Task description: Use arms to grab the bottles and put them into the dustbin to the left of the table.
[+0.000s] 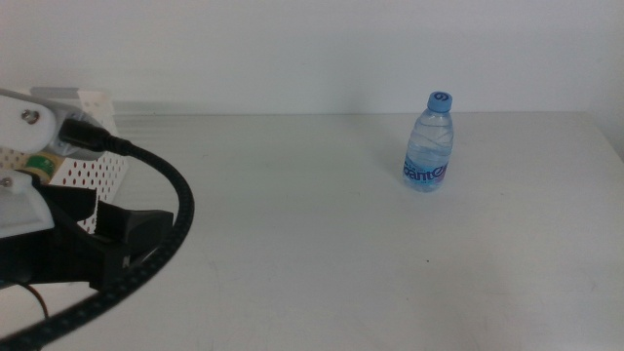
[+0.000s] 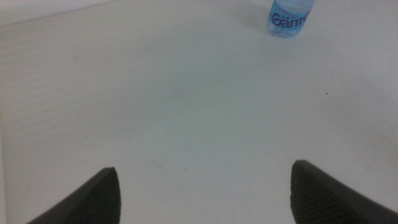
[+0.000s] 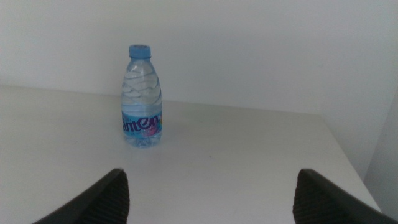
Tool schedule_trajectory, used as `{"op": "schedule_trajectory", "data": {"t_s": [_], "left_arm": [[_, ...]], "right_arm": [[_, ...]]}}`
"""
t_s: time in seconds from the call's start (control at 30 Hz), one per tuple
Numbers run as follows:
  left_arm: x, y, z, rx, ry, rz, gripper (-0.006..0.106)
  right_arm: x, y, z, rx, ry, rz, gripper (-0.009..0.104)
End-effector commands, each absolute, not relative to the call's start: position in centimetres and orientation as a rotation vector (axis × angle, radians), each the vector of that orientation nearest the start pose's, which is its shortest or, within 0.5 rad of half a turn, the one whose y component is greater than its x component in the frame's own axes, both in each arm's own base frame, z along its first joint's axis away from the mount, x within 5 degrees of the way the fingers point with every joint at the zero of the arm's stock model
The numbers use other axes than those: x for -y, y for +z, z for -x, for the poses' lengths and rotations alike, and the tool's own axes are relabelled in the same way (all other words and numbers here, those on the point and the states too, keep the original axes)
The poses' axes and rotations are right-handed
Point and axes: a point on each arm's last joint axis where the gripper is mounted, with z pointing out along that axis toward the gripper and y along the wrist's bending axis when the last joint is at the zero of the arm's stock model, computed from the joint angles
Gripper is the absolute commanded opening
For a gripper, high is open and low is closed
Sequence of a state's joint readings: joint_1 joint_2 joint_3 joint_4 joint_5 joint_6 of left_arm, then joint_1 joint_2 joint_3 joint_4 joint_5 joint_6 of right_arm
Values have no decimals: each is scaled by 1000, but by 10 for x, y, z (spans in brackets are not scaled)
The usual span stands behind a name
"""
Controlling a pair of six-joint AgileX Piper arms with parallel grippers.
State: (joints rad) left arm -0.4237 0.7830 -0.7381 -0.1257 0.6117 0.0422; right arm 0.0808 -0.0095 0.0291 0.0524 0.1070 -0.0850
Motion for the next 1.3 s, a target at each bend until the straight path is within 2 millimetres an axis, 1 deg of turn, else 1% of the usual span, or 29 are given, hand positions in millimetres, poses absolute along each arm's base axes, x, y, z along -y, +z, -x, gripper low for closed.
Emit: {"op": "schedule_trajectory", "data": {"t_s": [0.0,0.07,0.13,0.2,0.33,0.5,0.6,0.7,0.83,0.9,1.13,1.27], "left_arm": [[70,349,-139,-2013,-395,-389,90],[70,349,-139,-2014,-395,-390,90],[70,349,-139,-2013,-396,-389,90],[70,349,-139,-2014,-395,-390,90],[70,349,-139,-2014,-395,-390,90],[70,349,-139,-2014,-395,-391,90],[70,349,-139,-2014,-395,-391,90],[70,349,-139,-2014,-395,-391,90],[70,349,-139,-2014,-395,-391,90],[70,349,-139,-2014,-395,-391,90],[70,349,-139,-2014,-395,-391,90],[70,349,-139,-2014,-395,-391,90]], "right_arm": [[-4,204,-54,-1516,22,98,71],[-4,204,-55,-1527,22,99,71],[-5,210,-57,-1544,21,101,71],[-5,221,-60,-1563,21,103,71],[-5,254,-70,-1574,-7,128,71],[-7,290,-97,-1619,-65,185,71],[-9,300,-117,-1634,-96,224,71],[-13,305,-137,-1565,-79,232,71],[-22,302,-159,-1520,62,175,71],[-28,296,-169,-1539,111,178,71],[-41,267,-204,-1594,153,253,71],[-50,251,-222,-1554,196,306,71]]}}
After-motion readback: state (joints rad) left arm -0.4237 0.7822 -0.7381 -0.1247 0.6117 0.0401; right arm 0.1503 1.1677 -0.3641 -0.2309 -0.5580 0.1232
